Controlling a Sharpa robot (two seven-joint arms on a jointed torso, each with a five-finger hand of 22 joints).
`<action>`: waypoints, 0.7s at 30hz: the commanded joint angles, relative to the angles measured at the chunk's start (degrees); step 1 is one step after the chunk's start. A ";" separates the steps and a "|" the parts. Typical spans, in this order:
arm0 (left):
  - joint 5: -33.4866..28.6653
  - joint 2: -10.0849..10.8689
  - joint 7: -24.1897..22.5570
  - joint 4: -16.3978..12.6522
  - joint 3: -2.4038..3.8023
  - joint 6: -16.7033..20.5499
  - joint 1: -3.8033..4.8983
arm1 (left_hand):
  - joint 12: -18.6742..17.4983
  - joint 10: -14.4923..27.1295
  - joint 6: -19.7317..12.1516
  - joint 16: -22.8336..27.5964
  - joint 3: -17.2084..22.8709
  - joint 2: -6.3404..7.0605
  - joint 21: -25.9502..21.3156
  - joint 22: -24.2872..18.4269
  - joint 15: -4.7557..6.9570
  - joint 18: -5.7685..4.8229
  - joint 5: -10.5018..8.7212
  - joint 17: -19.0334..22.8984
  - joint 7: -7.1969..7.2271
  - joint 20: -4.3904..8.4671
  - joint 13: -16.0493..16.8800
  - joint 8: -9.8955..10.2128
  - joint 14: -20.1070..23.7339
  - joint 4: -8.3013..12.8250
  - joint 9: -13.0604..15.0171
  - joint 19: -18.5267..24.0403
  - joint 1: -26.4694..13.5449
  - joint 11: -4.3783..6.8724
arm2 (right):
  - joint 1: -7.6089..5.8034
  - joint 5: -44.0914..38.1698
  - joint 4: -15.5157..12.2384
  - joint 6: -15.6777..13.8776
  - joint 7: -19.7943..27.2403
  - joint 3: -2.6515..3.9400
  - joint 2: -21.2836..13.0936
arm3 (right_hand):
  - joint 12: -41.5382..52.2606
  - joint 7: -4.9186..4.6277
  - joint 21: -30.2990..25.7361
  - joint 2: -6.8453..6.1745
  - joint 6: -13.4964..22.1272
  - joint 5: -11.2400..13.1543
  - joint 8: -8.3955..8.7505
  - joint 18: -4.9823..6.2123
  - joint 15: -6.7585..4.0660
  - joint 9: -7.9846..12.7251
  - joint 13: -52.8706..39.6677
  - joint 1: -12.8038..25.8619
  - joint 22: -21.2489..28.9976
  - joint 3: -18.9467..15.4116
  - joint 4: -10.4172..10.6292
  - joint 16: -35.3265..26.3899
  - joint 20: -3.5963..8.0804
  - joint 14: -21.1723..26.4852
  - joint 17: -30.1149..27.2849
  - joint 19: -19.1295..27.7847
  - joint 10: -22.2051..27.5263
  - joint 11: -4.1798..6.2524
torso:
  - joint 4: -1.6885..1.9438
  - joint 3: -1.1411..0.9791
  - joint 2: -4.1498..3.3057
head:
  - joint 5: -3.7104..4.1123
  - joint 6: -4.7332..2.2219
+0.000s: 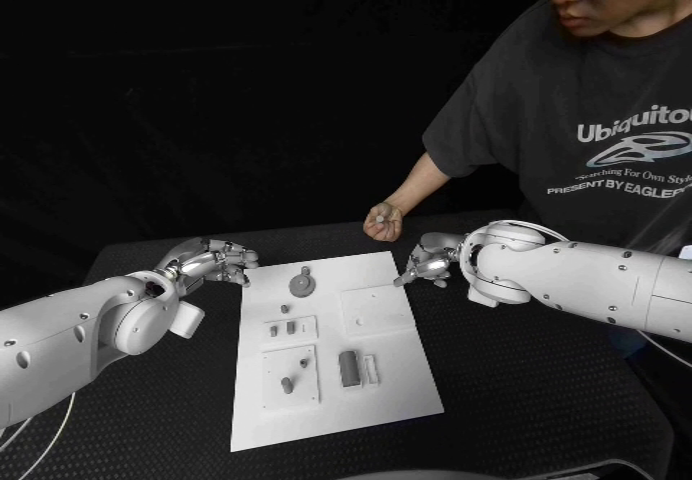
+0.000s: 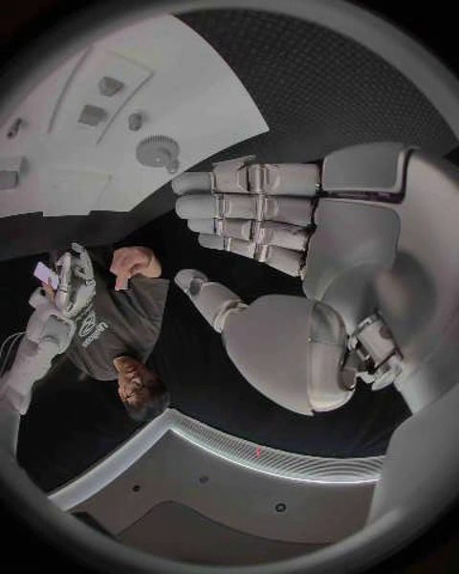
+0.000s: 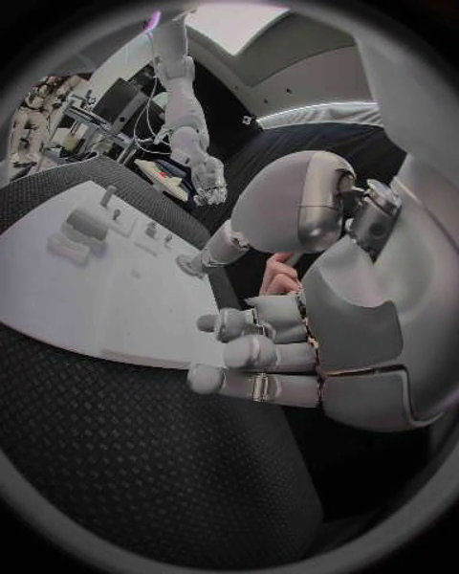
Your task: Assemble the parts on the task board
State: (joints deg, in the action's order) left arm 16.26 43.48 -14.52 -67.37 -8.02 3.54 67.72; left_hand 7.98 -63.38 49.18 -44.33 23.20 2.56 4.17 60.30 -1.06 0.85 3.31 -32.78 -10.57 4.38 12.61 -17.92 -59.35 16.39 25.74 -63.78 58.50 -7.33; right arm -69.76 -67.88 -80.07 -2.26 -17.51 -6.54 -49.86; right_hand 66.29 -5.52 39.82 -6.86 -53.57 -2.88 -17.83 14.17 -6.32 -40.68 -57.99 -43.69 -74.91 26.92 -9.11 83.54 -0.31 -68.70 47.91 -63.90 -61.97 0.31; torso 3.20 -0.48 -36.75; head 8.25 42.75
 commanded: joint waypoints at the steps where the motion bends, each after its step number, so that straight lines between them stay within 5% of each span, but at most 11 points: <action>1: 0.06 -0.08 -0.74 -0.10 0.04 -0.85 -0.02 | 0.10 0.37 -0.29 0.36 -0.32 -0.12 -0.13 -0.09 -0.26 1.01 -0.13 -0.06 0.22 -0.06 -0.06 0.13 0.14 0.02 -0.08 0.19 -0.54 -0.04 | 0.03 -0.20 0.02 0.50 0.03 0.00 0.01 | 0.22 -0.30 0.13 -0.04 -0.13 0.05 0.34 0.83 -0.32 -0.06 0.09 -0.23 -1.02 -0.05 -0.37 0.33 -0.07 0.06 -0.07 -0.26 -0.07 0.28 | 0.03 -0.01 0.01 | 0.07 0.04; 21: 0.06 -0.06 -0.72 -0.06 0.04 -0.87 -0.02 | 0.12 0.36 -0.27 0.37 -0.31 -0.16 -0.13 -0.10 -0.26 1.01 -0.13 -0.09 0.23 -0.06 -0.06 0.12 0.14 0.03 -0.07 0.19 -0.49 -0.04 | 0.03 -0.20 0.04 0.80 -0.07 0.00 -0.03 | 0.23 -0.30 0.11 -0.02 -0.16 0.05 0.38 0.83 -0.31 -0.10 0.13 -0.30 -1.02 -0.04 -0.51 0.31 -0.05 0.05 -0.08 -0.27 -0.07 0.28 | 0.00 -0.01 0.01 | 0.14 0.17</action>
State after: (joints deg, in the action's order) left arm 16.26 43.48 -14.52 -67.36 -8.01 3.48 67.72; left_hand 7.98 -63.38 49.18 -44.33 23.21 2.56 4.17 60.30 -1.06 0.85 3.31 -32.77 -10.57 4.38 12.61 -17.92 -59.34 16.39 25.74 -63.78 58.50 -7.32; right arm -69.76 -67.88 -80.04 -2.15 -17.57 -6.54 -49.88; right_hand 66.29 -5.47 39.82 -6.86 -53.64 -2.88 -17.83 14.16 -6.22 -40.73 -57.94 -43.69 -74.90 26.82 -9.33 83.54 -0.32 -68.78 47.91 -63.89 -62.07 0.21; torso 3.22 -0.47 -36.74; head 8.40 42.93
